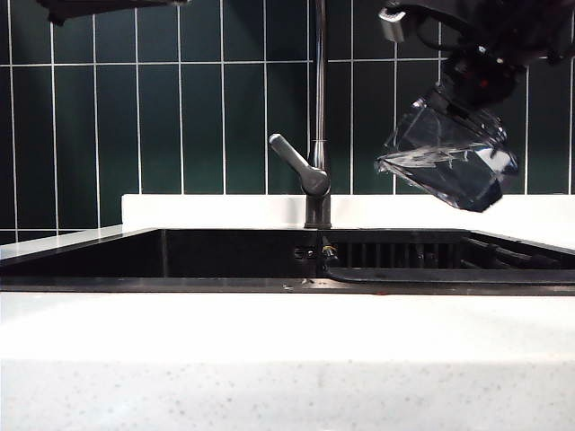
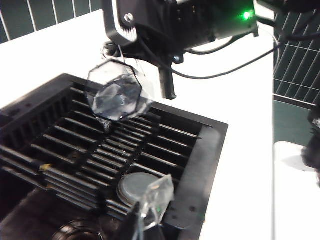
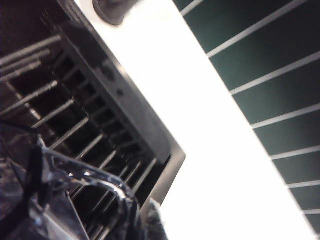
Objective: Pick up the mug next to the sink, go to the faucet to get some water, pour the water into the sink, and finally put the mug back to its place.
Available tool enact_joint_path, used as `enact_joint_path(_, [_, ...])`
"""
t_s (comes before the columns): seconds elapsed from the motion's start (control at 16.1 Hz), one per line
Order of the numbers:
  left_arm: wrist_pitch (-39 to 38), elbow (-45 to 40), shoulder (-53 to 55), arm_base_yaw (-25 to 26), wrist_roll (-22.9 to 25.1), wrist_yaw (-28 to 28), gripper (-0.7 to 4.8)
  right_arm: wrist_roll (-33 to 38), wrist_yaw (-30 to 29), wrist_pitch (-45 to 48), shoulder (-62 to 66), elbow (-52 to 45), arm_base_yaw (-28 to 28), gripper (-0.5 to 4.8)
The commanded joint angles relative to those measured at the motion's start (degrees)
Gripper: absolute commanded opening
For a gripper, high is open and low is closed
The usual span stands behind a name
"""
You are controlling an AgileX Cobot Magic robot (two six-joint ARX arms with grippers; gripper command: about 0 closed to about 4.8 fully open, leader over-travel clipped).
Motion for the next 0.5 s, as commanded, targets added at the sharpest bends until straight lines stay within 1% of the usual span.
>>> enact_joint_path(0.06, [1.22,-3.28,-3.41,-0.26,-0.13,-5.14,-0.06,-2.95,2.99,2.69,-0.63,0.72,2.49,-0.05])
enact_joint_path(0.19, [1.53,-5.84,-6.58,-0.26,-0.24,-6.47,-0.06,-3.37,3.65,2.56,-0.63,0.72,2.84,-0.05])
enact_joint_path(0.37, [3.61,-10.49,-13.66,-0.24,-3.28,-7.5,-0.06,-6.58,5.18,2.47,-0.61,0.72,3.15,-0.05])
enact_joint_path(0.5, [4.15,-12.9,-17.11,-0.26,-4.28,-7.98,-0.06,-7.82,6.1,2.29,-0.61,0.7,3.15,-0.05])
